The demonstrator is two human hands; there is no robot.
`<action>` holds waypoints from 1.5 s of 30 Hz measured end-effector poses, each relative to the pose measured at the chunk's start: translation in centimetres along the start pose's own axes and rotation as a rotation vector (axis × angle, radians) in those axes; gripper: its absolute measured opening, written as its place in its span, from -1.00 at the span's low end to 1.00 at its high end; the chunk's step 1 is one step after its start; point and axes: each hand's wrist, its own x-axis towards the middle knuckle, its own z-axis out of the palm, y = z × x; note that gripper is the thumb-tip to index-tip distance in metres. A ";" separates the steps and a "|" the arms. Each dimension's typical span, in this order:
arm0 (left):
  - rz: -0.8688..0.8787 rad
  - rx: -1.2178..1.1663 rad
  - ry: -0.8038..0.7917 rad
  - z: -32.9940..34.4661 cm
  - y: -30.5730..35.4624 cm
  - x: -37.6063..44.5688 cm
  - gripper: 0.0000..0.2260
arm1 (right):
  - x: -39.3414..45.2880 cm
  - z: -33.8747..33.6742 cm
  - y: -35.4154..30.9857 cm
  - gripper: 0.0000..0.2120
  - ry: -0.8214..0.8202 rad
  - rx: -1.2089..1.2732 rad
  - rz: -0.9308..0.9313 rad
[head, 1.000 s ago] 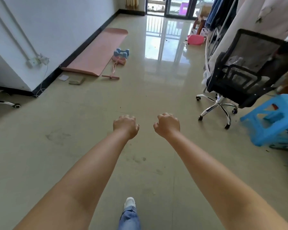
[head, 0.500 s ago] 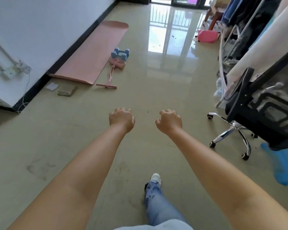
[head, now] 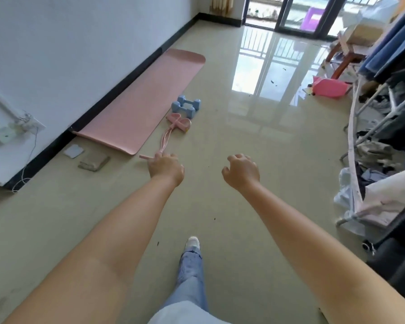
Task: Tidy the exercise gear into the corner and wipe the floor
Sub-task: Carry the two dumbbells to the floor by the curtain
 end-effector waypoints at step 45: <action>-0.709 -0.411 -0.373 -21.1 11.9 110.1 -0.64 | 124.4 -14.6 -6.8 -0.66 -0.457 -0.198 -0.477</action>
